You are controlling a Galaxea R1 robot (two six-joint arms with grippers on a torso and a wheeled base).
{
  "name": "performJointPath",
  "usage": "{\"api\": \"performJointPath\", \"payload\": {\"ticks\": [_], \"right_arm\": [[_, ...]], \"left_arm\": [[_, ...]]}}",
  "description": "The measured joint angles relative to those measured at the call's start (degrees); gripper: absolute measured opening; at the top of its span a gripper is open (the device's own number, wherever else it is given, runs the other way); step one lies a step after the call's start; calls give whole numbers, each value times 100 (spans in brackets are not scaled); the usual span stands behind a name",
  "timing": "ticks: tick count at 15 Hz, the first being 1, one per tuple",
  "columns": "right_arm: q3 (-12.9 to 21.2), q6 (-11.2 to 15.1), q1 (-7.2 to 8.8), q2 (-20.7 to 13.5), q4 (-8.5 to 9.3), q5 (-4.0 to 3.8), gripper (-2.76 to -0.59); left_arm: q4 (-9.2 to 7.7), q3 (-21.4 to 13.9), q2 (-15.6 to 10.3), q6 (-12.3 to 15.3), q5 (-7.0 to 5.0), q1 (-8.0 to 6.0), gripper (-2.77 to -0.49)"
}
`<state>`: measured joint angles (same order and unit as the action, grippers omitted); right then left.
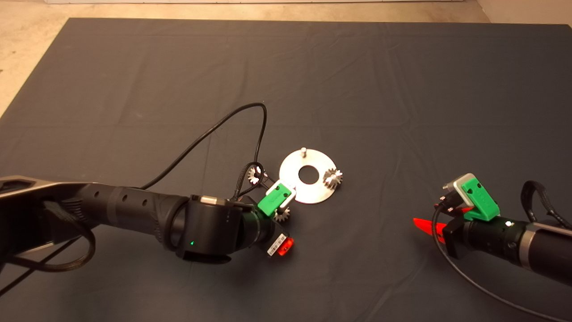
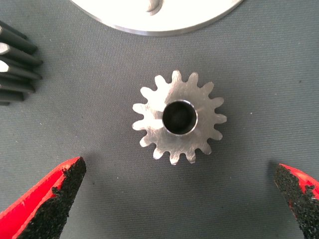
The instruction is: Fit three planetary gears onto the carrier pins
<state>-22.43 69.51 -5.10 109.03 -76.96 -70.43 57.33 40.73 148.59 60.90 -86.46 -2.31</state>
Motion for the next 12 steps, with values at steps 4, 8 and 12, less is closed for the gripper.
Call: {"api": "performJointPath", "payload": {"ticks": [4,8,12], "right_arm": [[0,0,-13,1,-3,2,-188],[0,0,-13,1,-2,-2,-188],[0,0,-13,0,-2,0,-188]], "left_arm": [[-41,45,0,0,96,-155,-51],[-141,138,0,-11,253,-290,-51],[-177,306,44,-13,403,-295,-54]]}}
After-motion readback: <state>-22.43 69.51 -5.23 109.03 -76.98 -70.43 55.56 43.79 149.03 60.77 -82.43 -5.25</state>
